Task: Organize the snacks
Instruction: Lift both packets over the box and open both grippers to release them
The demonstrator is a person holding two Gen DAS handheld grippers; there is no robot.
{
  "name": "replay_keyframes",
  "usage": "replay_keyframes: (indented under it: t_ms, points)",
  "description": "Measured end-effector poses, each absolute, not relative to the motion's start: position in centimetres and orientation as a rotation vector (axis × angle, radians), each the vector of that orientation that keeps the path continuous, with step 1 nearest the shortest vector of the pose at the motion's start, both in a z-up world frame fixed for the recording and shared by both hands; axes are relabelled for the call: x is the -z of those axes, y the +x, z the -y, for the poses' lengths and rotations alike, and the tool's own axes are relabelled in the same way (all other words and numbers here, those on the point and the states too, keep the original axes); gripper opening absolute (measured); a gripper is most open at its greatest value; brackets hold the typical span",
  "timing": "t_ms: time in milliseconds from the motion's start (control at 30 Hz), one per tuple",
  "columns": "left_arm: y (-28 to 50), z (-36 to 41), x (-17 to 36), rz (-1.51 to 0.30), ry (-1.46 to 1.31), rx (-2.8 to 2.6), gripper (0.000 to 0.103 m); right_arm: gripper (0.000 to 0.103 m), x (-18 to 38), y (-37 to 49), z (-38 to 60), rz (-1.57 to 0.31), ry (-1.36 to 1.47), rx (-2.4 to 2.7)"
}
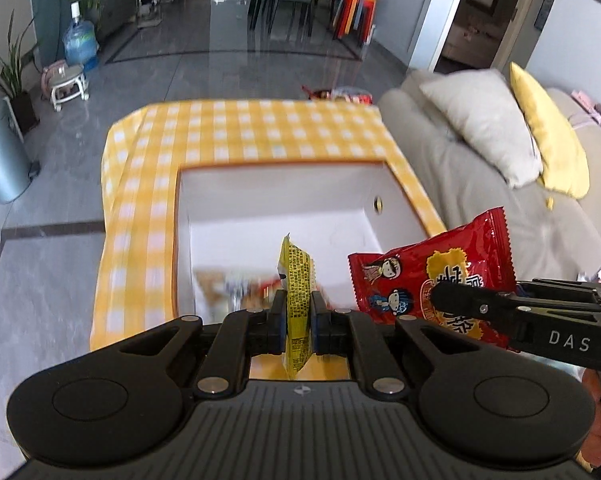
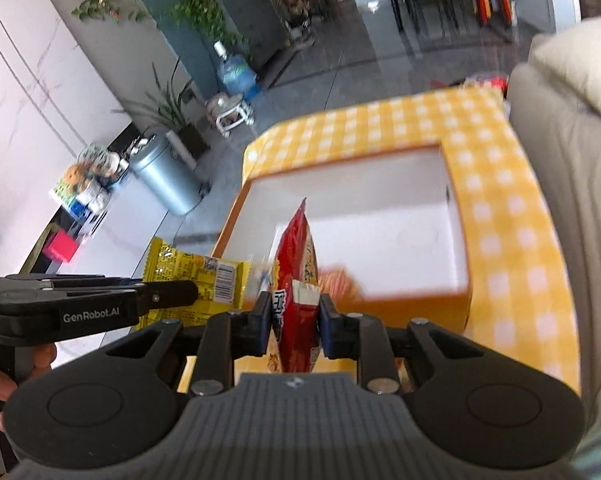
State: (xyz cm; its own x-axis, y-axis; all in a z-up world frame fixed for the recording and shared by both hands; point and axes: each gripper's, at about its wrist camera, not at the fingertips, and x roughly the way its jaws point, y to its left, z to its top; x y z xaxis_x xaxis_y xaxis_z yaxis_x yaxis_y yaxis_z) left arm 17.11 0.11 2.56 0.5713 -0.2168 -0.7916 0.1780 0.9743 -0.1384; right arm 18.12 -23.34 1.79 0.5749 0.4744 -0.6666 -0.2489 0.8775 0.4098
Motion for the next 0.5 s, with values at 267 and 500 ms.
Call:
replay_keyframes:
  t_ms: [267, 500]
  points:
    - [23.4, 0.2, -1.1, -0.954, -0.043, 0.241, 0.011, 0.021, -1.6, 25.2, 22.9, -0.858, 0.278, -0.35]
    - [28.0, -0.5, 2.9, -1.031, -0.007, 0.175, 0.011, 0.021, 3.4, 30.9, 21.2, -0.953, 0.268, -0.314]
